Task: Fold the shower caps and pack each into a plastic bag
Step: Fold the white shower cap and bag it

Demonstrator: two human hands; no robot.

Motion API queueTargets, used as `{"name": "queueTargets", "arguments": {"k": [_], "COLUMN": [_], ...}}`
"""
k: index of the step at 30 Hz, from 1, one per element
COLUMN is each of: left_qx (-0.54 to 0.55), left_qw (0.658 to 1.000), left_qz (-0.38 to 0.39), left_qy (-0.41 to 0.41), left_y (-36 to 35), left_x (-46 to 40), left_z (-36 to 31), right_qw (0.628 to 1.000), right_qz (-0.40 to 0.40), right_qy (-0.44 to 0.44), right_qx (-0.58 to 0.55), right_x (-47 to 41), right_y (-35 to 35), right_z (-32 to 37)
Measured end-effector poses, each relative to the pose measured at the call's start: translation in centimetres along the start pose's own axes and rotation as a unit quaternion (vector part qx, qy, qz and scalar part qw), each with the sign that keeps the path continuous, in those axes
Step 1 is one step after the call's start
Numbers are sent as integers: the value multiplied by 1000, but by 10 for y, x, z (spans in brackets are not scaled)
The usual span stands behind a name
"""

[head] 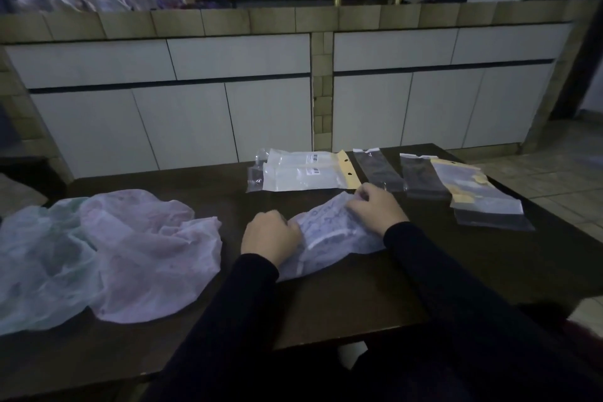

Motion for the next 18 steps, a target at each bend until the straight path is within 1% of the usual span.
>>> {"name": "queueTargets", "arguments": {"k": [4,6,9,11,14,16,18], "left_qx": [13,17,34,86,245,262,266], "left_qw": [998,997,992,988,967,963,959], "left_qz": [-60,-73,-105,-114,-70,-64,-93], "left_qy": [-19,-35,-57,-57,-25,-27,-31], "left_y": [-2,-2,0,0,-2,-2,1], "left_x": [0,0,2,0,-1,-2,-3], "left_z": [12,11,6,10,16,18,21], "right_qw": [1000,999,998,998,994,989,988], "right_qz": [-15,-32,-60,-58,-43,-49,-60], "right_qy": [25,36,3,-1,52,76,87], "right_qx": [-7,-17,-9,-24,-82,-114,-116], "right_x": [-1,-1,-2,-4,-3,-1,-2], "right_y": [-6,-5,-7,-7,-2,2,3], "right_z": [-11,-12,-15,-17,-13,-11,-12]}}
Point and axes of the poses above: each hand's wrist, its own x-axis away from the middle knuckle, its own y-axis out of the back of the hand, z = x × y, the point moved 4 cm from there along -x, towards the middle knuckle, and after that the axes turned 11 degrees about -y, right-handed, at the moved point
